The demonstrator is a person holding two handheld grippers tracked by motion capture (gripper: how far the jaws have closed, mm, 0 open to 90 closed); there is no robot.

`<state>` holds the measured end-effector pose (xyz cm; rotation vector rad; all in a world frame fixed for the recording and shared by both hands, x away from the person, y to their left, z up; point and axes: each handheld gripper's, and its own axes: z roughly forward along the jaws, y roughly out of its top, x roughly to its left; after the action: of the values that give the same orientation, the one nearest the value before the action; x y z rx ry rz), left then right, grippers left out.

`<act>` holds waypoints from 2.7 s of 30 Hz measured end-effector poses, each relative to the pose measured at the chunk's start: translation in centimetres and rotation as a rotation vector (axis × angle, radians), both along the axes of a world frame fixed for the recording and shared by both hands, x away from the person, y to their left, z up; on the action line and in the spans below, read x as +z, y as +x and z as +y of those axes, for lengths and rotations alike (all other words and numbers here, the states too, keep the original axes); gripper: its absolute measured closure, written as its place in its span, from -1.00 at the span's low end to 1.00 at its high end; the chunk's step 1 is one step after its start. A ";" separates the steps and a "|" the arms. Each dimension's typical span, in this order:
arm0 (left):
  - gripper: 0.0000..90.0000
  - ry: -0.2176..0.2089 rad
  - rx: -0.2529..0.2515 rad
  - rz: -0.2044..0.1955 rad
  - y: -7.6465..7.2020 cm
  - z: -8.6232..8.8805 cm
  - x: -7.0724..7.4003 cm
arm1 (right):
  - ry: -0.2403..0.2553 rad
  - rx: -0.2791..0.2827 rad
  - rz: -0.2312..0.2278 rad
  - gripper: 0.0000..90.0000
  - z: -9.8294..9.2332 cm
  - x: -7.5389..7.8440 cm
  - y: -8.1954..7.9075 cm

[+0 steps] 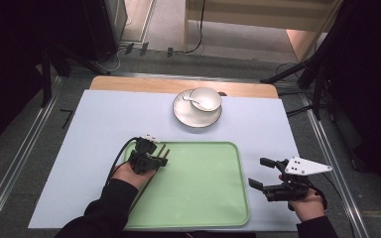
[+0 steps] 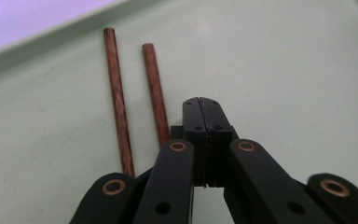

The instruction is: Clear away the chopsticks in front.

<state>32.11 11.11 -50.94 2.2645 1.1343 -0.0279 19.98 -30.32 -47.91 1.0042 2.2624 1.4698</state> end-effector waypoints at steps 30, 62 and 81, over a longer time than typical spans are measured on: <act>0.74 -0.054 0.086 0.010 0.7 6.3 0.6 | 0.006 -0.004 0.002 -0.62 -0.1 0.0 0.0; -0.18 -0.106 0.009 -0.223 -5.1 13.9 6.0 | 0.024 0.010 0.011 -0.62 -0.1 0.0 0.0; -0.20 -0.108 0.058 -0.252 -6.5 16.7 5.4 | 0.032 0.006 0.004 -0.62 -0.1 0.1 0.0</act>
<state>25.65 27.76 -45.53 2.0713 1.0372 0.2085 20.01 -30.47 -47.83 1.0111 2.2537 1.5122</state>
